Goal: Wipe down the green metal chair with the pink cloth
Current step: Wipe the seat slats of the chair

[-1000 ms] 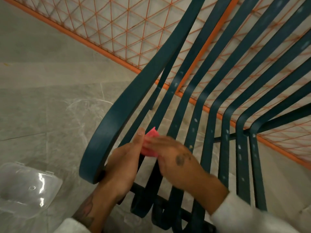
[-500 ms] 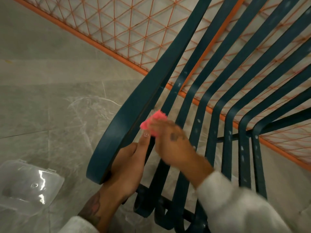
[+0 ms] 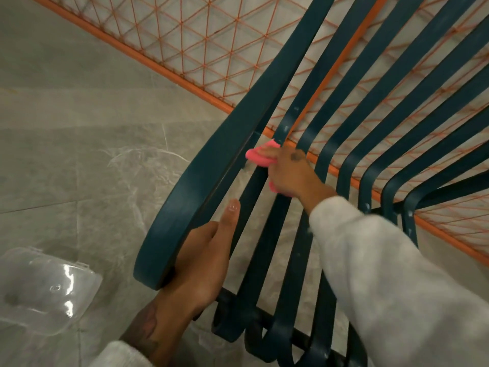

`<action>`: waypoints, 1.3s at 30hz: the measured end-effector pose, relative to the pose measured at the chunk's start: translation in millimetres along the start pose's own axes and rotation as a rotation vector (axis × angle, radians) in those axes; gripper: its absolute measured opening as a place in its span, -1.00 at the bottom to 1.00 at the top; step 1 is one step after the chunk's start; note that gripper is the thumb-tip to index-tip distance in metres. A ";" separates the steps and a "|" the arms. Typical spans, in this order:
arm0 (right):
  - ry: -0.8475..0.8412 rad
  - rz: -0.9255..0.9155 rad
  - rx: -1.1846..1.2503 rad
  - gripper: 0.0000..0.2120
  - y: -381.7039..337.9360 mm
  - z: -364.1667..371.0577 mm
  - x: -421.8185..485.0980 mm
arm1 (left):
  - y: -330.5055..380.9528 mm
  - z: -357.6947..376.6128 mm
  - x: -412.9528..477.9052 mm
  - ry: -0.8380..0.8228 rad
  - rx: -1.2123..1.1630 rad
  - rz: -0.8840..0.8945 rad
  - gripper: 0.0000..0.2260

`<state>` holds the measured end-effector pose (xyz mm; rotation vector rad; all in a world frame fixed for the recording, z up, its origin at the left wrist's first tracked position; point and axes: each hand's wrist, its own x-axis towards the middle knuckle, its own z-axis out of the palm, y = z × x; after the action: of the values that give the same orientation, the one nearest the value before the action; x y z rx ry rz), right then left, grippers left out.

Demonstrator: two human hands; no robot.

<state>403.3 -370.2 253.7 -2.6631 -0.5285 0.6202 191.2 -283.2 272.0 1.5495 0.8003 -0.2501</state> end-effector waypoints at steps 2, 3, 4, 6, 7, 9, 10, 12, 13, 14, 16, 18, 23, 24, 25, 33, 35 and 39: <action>0.012 0.052 0.050 -0.44 -2.7 -3.7 7.8 | -0.4 -0.6 -1.0 0.010 0.022 0.017 -0.14; 0.014 0.057 0.042 -0.44 -3.9 -2.4 10.2 | -0.1 -0.8 -0.7 0.016 0.025 0.016 -0.17; 0.019 0.058 0.007 -0.42 -5.8 -1.2 9.4 | 1.3 -0.1 -1.7 0.015 0.025 0.009 -0.18; 0.034 0.059 -0.041 -0.33 -5.6 11.6 -0.3 | 2.7 0.0 -2.0 0.010 0.031 0.002 -0.13; 0.026 0.062 -0.062 -0.30 -3.9 22.1 -14.3 | 3.6 0.3 -2.3 0.009 0.028 -0.008 -0.11; 0.045 -0.040 -0.091 -0.33 -7.1 44.2 -54.6 | 5.4 0.5 -4.2 0.025 0.008 -0.027 -0.13; 0.057 -0.137 -0.061 -0.39 -13.3 54.3 -75.6 | 6.4 0.5 -5.5 0.032 0.005 -0.024 -0.19; 0.066 -0.267 0.044 -0.57 -26.0 63.7 -116.4 | 10.5 2.8 -8.4 0.015 0.009 -0.024 -0.23; 0.024 -0.246 0.108 -0.63 -31.7 61.4 -128.8 | 12.3 2.7 -9.6 0.008 0.014 -0.035 -0.23; -0.044 -0.195 0.181 -0.65 -34.7 54.1 -139.0 | 14.2 2.2 -9.8 0.008 0.028 -0.049 -0.24; -0.118 -0.075 0.433 -0.74 -31.7 27.9 -153.4 | 18.8 3.0 -11.3 0.024 0.104 -0.031 -0.38; -0.071 0.127 0.721 -0.84 -19.4 -2.3 -153.6 | 24.1 3.8 -17.3 0.113 0.144 0.076 -0.55; 0.236 0.214 0.685 -0.73 22.1 -51.8 -105.3 | 22.7 12.7 -20.6 0.040 0.037 0.223 -0.78; 0.261 0.193 0.612 -0.65 27.1 -58.7 -90.9 | 21.4 14.4 -18.7 -0.016 0.046 0.178 -0.77; 0.286 0.163 0.527 -0.65 32.3 -62.2 -76.1 | 19.7 15.6 -16.5 -0.066 0.054 0.127 -0.78; 0.069 0.063 -0.123 -0.42 52.7 -11.8 -55.0 | 13.2 17.5 4.0 -0.201 -0.210 -0.163 -0.55; 0.060 -0.040 -0.227 -0.40 51.9 6.3 -84.9 | 16.5 16.5 3.3 -0.212 -0.218 -0.172 -0.49; 0.127 -0.283 -0.169 -0.44 36.8 45.9 -171.5 | 16.4 17.6 1.9 -0.213 -0.251 -0.167 -0.38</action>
<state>248.4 -464.2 259.2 -2.6862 -0.9362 0.3341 207.9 -298.2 280.9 1.1999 0.7618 -0.4145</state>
